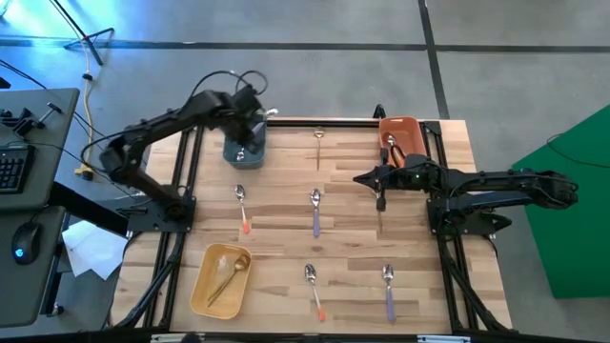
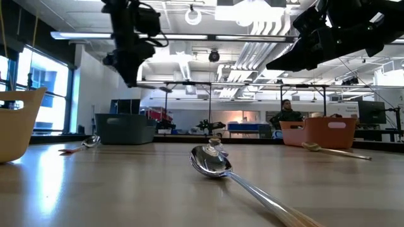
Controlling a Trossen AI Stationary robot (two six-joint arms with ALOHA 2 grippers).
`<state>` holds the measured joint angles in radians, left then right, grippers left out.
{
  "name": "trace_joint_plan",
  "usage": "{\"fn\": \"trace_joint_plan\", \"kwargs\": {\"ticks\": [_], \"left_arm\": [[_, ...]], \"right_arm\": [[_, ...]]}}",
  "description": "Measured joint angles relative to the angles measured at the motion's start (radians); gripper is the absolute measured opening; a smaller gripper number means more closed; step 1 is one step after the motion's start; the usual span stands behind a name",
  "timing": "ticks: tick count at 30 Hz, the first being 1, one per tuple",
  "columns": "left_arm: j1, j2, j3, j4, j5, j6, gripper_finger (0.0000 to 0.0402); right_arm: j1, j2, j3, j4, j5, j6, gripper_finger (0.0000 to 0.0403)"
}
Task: Sort silverware by color (type)
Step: Put the top left purple spoon into the blue bin
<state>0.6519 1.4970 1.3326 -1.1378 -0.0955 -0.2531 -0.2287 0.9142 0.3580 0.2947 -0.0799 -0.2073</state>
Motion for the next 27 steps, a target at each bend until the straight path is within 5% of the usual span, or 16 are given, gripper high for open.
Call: {"fn": "trace_joint_plan", "kwargs": {"ticks": [11,27], "left_arm": [[0.121,0.006,-0.163,0.051,0.089,-0.001,0.0048],[0.258,0.093,-0.179,0.081,0.129,0.032,0.0048]], "right_arm": [[0.000,0.000,0.000,0.017,0.000,-0.003,0.0000],[0.000,0.000,0.000,0.020,0.000,-0.011,0.0000]]}}
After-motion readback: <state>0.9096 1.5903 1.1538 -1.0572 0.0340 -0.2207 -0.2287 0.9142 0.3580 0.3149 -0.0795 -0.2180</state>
